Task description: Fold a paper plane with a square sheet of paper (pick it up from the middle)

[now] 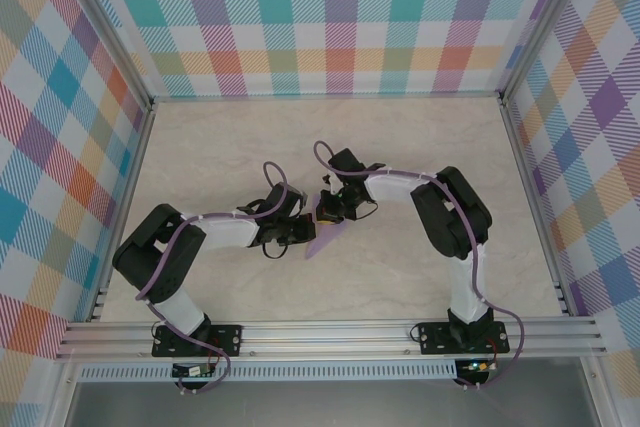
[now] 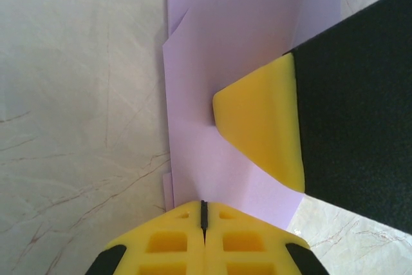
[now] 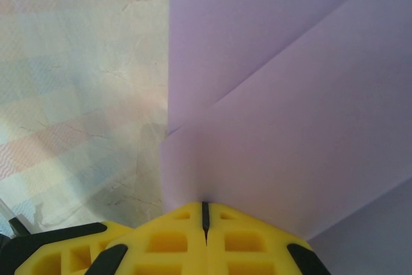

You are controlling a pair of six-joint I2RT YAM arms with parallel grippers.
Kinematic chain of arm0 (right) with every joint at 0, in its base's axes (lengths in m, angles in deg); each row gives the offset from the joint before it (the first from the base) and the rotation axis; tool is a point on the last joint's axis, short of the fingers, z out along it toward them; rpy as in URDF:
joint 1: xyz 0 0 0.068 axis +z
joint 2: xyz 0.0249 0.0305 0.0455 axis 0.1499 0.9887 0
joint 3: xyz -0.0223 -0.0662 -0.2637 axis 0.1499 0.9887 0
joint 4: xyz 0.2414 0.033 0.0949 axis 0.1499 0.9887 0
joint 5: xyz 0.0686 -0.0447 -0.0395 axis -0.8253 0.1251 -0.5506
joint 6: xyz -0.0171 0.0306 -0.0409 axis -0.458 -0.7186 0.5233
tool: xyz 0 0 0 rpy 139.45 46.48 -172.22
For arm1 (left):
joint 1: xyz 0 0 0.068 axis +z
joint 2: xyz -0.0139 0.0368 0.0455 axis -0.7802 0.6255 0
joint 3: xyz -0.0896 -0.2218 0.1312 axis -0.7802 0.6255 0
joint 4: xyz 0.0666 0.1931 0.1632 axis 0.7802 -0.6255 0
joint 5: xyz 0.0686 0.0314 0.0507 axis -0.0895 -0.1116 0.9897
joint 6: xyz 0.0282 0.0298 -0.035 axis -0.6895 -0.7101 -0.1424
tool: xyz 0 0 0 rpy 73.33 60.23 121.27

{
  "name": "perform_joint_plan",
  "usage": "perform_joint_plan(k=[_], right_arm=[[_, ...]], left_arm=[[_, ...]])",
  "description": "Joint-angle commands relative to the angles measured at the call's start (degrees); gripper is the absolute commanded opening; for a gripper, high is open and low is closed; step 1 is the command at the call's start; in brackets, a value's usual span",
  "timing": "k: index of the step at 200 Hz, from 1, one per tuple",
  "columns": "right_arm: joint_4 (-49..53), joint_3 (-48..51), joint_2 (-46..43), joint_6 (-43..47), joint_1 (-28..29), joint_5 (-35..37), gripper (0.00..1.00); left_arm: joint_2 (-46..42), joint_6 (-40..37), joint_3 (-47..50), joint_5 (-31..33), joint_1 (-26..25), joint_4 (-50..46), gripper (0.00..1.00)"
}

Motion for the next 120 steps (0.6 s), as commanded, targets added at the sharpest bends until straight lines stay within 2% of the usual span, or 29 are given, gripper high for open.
perform_joint_plan(k=[1,54,120], right_arm=[[1.33,3.21,1.57,-0.01,-0.32,3.29,0.00],[0.53,4.72,2.11,-0.92,-0.26,3.23,0.00],[0.50,4.54,2.65,-1.62,-0.23,3.23,0.00]], left_arm=[[-2.10,0.55,-0.82,-0.13,0.39,-7.46,0.00],[-9.38,2.45,-4.64,1.13,0.39,-6.71,0.02],[-5.53,4.36,-2.35,-2.87,0.41,-2.66,0.00]])
